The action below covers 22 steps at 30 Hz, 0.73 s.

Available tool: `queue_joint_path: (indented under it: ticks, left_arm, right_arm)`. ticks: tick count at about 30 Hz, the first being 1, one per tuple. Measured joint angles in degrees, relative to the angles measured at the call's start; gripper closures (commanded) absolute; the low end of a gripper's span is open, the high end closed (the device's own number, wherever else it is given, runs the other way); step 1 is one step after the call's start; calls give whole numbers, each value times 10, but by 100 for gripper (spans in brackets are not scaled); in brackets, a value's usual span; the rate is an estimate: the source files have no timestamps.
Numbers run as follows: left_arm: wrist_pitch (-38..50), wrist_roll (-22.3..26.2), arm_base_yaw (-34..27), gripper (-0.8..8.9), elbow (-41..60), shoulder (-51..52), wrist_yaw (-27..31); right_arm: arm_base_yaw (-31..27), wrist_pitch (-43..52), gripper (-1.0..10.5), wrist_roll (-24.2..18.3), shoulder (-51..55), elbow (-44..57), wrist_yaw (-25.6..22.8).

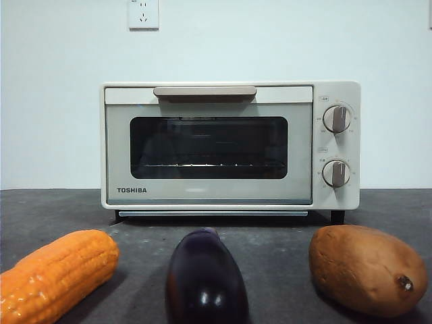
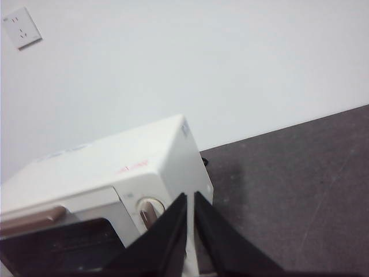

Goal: Take the eggplant from the table,put the eggplant in the oven

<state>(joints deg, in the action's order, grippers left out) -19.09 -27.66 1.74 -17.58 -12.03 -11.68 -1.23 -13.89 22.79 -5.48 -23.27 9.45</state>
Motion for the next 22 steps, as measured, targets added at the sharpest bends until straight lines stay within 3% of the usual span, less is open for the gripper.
queue_joint_path:
  ticks: [4, 9, 13, 20, 22]
  left_arm:
    - [0, 7, 0, 809, -48, -62, -21]
    - [-3, 25, 0, 809, -110, -142, -58]
    - [-4, 33, 0, 809, -158, -200, -95]
    - [-5, 51, 4, 809, -217, -276, -132]
    - [-5, 58, 9, 809, -228, -290, -136]
  right_arm:
    - [0, -37, 942, -5, -51, -64, 26]
    - [0, -113, 942, -14, -138, -143, 94]
    - [0, -165, 917, -19, -208, -199, 185]
    - [15, -153, 878, -7, -289, -235, 412]
    - [25, -139, 878, 9, -303, -235, 435]
